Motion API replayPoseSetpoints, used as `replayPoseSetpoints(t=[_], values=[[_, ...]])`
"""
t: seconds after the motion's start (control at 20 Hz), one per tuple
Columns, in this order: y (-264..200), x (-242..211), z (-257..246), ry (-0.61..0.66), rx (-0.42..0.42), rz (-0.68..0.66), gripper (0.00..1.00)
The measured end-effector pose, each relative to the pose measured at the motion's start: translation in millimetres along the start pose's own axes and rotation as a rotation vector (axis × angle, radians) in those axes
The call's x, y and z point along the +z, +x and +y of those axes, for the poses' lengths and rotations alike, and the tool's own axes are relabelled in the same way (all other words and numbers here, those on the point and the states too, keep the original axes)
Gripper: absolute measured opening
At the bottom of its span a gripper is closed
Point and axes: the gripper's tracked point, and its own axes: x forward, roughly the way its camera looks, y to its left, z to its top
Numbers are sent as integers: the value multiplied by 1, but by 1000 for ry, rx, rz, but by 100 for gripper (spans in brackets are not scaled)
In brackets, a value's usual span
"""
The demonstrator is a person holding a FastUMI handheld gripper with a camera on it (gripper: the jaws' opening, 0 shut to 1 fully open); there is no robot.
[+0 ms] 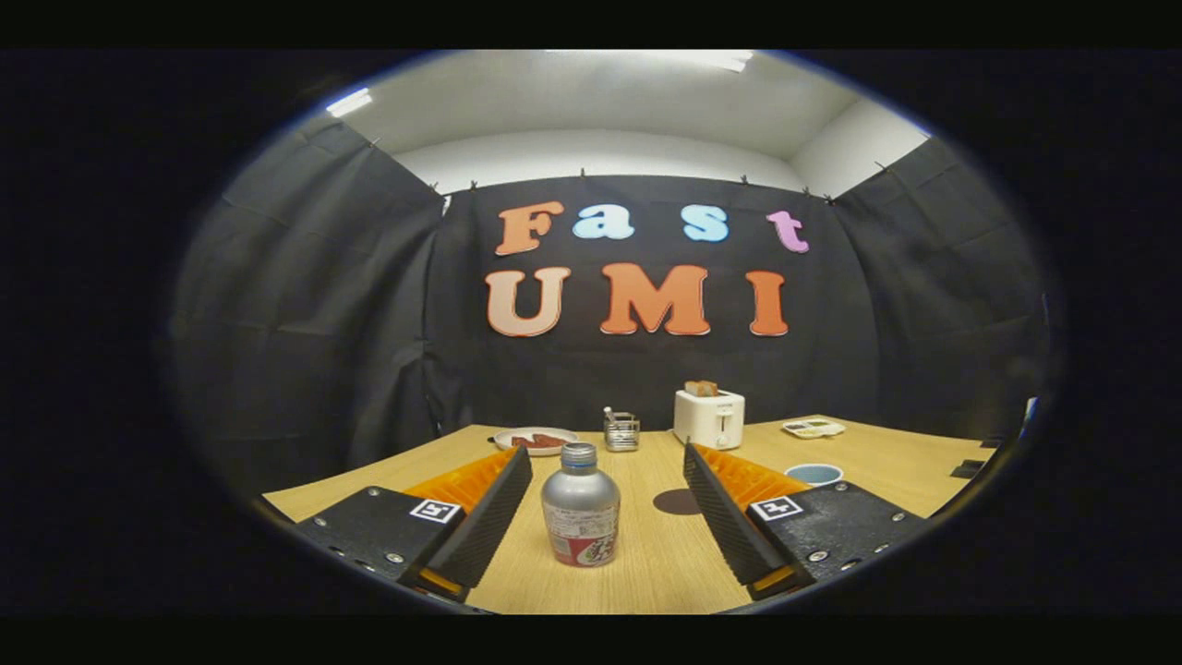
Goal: Take the bottle from table, then pour the juice into the cup, finally place the bottle on the coaster
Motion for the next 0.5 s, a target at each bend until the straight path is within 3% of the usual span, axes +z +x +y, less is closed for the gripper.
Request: replayPoseSetpoints(t=[0.5], values=[[26, -85, 8, -15, 18, 209, 98]])
